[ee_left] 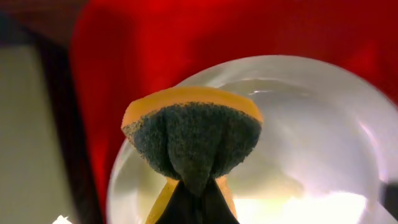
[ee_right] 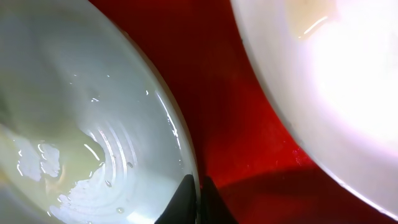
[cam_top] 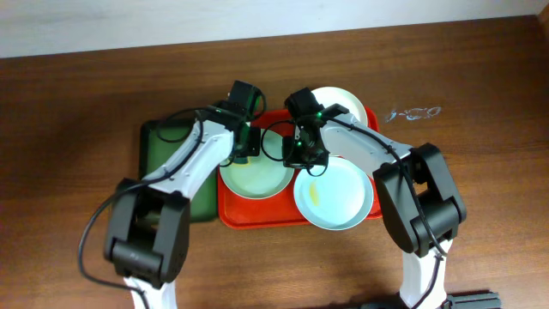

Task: Clean dirty plates on tray and stack at the side
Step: 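Scrub the left light-green plate with the held sponge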

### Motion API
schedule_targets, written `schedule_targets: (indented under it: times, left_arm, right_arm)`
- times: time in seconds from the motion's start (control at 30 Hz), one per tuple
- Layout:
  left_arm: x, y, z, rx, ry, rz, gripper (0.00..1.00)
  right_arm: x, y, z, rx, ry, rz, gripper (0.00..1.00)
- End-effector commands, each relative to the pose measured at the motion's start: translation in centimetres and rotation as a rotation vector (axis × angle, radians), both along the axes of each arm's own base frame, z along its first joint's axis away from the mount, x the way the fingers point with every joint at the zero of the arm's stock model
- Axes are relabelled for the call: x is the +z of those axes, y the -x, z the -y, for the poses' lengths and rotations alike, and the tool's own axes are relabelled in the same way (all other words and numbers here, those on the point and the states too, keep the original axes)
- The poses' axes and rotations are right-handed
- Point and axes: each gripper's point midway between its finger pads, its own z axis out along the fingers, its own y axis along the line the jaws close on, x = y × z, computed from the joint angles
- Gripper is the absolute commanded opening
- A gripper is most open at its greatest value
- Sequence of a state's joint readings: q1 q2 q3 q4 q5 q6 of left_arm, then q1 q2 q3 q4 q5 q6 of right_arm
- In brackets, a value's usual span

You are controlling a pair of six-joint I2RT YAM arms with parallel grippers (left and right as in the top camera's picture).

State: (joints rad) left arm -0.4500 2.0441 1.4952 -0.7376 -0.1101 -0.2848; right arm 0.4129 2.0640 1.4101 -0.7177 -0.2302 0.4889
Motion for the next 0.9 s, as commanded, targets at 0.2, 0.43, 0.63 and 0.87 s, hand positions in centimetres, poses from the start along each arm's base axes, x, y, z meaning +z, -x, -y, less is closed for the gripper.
schedule_targets:
  times: [0.2,0.43,0.63,0.87]
  left_arm:
    - [-2.6,3.2,6.4,-0.185,0.246,-0.186,0.00]
    - [7.1,0.1,1.7,-0.080,0.278,-0.057,0.00]
    - [8.3,0.1,-6.5,0.075,0.008,-0.019,0.00]
    - [5.8,2.8,-14.0,0.216,-0.136,-0.149,0.00]
  right_arm:
    - [-0.5,0.2,0.1,0.012,0.005,-0.009,0.04]
    - [-0.5,0.2,0.1,0.012,0.005,-0.009,0.04]
    - [-0.5,0.2,0.1,0.012,0.005,-0.009,0.04]
    - [-0.5,0.2,0.1,0.012,0.005,-0.009,0.04]
